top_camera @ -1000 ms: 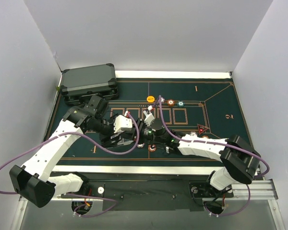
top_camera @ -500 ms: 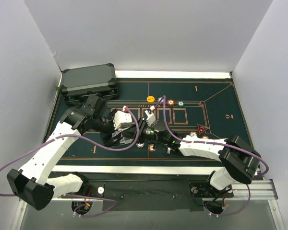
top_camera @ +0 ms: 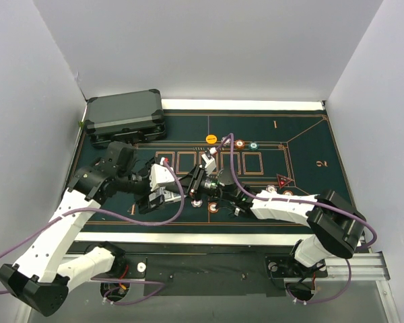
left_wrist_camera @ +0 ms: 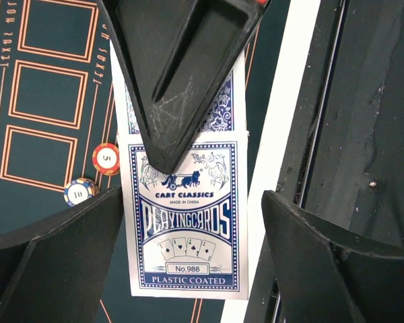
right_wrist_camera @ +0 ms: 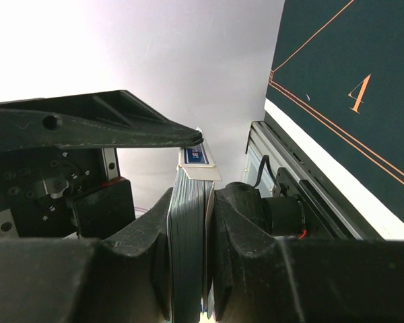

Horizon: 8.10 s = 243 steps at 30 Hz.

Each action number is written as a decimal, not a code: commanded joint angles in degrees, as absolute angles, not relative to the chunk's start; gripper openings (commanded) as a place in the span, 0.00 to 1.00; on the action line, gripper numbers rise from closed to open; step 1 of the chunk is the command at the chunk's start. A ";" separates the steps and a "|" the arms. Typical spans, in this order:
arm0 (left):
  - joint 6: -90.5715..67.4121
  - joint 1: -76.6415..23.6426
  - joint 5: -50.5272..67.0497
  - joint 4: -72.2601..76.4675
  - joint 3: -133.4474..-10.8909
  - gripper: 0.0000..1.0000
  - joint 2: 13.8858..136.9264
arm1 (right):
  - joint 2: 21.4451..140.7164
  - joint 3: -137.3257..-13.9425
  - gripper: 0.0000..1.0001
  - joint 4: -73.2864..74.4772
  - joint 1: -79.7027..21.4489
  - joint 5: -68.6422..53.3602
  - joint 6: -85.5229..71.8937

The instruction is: Distribute texas hold em gaming equipment

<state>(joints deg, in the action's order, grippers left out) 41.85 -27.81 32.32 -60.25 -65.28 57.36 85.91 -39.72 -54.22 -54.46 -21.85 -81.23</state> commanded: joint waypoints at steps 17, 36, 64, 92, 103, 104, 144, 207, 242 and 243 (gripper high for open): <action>58.10 -20.21 42.89 -69.00 -64.25 0.95 58.80 | 84.28 -43.77 0.00 -54.31 -56.95 -21.18 -78.13; 56.25 -20.21 43.50 -64.25 -62.05 0.83 57.39 | 86.22 -43.24 0.00 -56.25 -58.10 -19.95 -79.27; 56.07 -19.51 47.46 -69.25 -59.24 0.40 55.81 | 75.50 -43.51 0.50 -26.46 -55.73 -20.92 -66.88; 52.39 -19.42 49.31 -65.48 -56.34 0.35 53.61 | 74.27 -43.42 0.38 -23.99 -56.34 -21.36 -66.88; 51.42 -18.98 49.39 -64.51 -56.16 0.34 54.23 | 68.30 -39.55 0.27 -22.06 -55.37 -20.30 -66.80; 51.42 -18.98 49.39 -64.42 -56.25 0.34 54.40 | 67.94 -39.12 0.27 -21.71 -55.28 -20.22 -66.71; 46.32 -19.16 50.36 -61.08 -55.99 0.36 54.23 | 69.88 -41.31 0.36 -19.42 -58.27 -15.64 -65.04; 18.11 -18.28 63.54 -35.60 -50.36 0.29 50.54 | 64.86 -39.55 0.57 -22.31 -55.63 -16.08 -67.32; 35.33 -24.95 48.61 -48.08 -51.60 0.92 51.77 | 72.51 -35.60 0.06 -45.00 -60.55 -14.50 -76.99; 35.59 -25.31 47.73 -47.90 -51.24 0.92 50.90 | 72.86 -35.60 0.06 -45.52 -60.56 -14.50 -77.08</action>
